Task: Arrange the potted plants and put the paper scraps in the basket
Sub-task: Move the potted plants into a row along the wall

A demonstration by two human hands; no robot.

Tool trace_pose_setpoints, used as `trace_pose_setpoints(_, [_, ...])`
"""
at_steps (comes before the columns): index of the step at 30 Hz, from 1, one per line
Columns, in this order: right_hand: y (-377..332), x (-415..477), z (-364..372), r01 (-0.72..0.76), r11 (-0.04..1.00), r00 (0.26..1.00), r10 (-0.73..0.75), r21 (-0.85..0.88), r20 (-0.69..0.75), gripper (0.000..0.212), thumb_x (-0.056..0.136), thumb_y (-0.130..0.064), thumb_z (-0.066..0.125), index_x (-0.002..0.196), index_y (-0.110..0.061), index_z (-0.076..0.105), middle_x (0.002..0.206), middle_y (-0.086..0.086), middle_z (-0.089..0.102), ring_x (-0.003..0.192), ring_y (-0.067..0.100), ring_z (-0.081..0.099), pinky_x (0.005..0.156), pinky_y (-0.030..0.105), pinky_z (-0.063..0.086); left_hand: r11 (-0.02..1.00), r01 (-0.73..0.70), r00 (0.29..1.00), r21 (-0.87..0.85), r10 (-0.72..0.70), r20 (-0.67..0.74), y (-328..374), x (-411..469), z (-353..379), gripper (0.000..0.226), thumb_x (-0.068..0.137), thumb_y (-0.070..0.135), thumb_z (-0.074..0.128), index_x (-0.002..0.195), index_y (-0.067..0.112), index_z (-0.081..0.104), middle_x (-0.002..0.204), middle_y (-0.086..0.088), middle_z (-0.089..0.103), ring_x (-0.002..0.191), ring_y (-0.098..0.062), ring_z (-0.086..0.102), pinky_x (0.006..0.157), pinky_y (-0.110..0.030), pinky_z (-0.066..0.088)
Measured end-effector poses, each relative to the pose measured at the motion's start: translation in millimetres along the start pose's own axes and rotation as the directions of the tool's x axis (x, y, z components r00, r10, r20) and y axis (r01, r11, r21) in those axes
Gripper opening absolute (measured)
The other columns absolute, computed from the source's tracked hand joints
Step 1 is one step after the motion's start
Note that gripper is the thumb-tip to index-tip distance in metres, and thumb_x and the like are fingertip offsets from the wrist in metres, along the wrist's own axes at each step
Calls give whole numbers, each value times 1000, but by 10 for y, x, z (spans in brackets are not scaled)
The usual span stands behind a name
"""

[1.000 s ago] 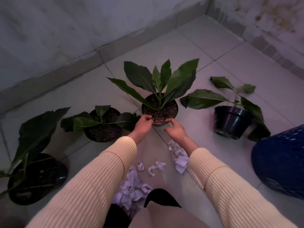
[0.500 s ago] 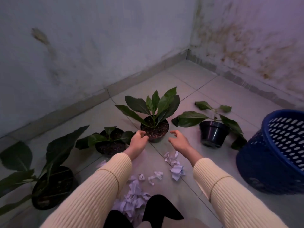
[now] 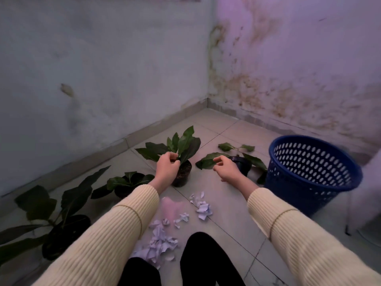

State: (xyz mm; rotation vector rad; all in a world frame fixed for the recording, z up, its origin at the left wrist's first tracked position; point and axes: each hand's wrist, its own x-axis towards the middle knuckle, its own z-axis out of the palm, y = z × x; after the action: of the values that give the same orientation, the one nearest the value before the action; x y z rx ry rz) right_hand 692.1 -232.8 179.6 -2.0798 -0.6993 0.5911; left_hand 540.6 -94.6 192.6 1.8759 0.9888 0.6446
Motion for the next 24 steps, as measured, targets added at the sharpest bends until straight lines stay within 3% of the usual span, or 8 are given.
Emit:
trace_pose_setpoints(4, [55, -192, -221, 5, 999, 999, -2, 51, -54, 28, 89, -10, 53, 116, -11, 56, 93, 7, 58, 76, 21, 52, 57, 26, 40, 994, -106, 994, 23, 107, -33, 184, -127, 30, 19, 87, 15, 60, 106, 15, 57, 106, -3, 58, 93, -14, 57, 80, -27, 50])
trace_pose_setpoints(10, [211, -314, -531, 3, 1000, 997, -1, 30, -83, 25, 90, -10, 53, 114, -17, 56, 92, 2, 60, 85, 17, 57, 75, 33, 50, 983, -182, 983, 35, 182, 8, 312, -145, 143, 23, 86, 16, 63, 108, 15, 56, 105, 0, 56, 80, -3, 54, 66, -12, 41])
trace_pose_setpoints(16, [436, -304, -769, -59, 996, 994, 65, 70, -85, 22, 92, -11, 52, 111, -22, 53, 93, 1, 59, 81, 18, 59, 56, 27, 48, 986, -163, 986, 45, 160, 52, 347, -73, 379, 21, 85, 18, 64, 105, 17, 56, 107, -1, 57, 82, -5, 53, 64, -11, 39])
trace_pose_setpoints(20, [597, -228, -875, -105, 988, 989, 115, 109, -92, 22, 93, -11, 51, 113, -21, 53, 98, 2, 58, 80, 18, 60, 57, 27, 48, 987, -159, 983, 35, 156, 96, 362, -46, 559, 22, 86, 19, 63, 107, 16, 56, 108, -3, 57, 89, -11, 56, 69, -14, 42])
trace_pose_setpoints(24, [703, -138, -868, -148, 978, 983, 162, 143, -87, 25, 95, -13, 50, 119, -19, 53, 104, 4, 59, 83, 20, 62, 59, 29, 50, 988, -155, 977, 14, 151, 153, 340, -1, 684, 22, 88, 19, 62, 108, 15, 56, 107, -1, 56, 84, -7, 55, 61, -12, 40])
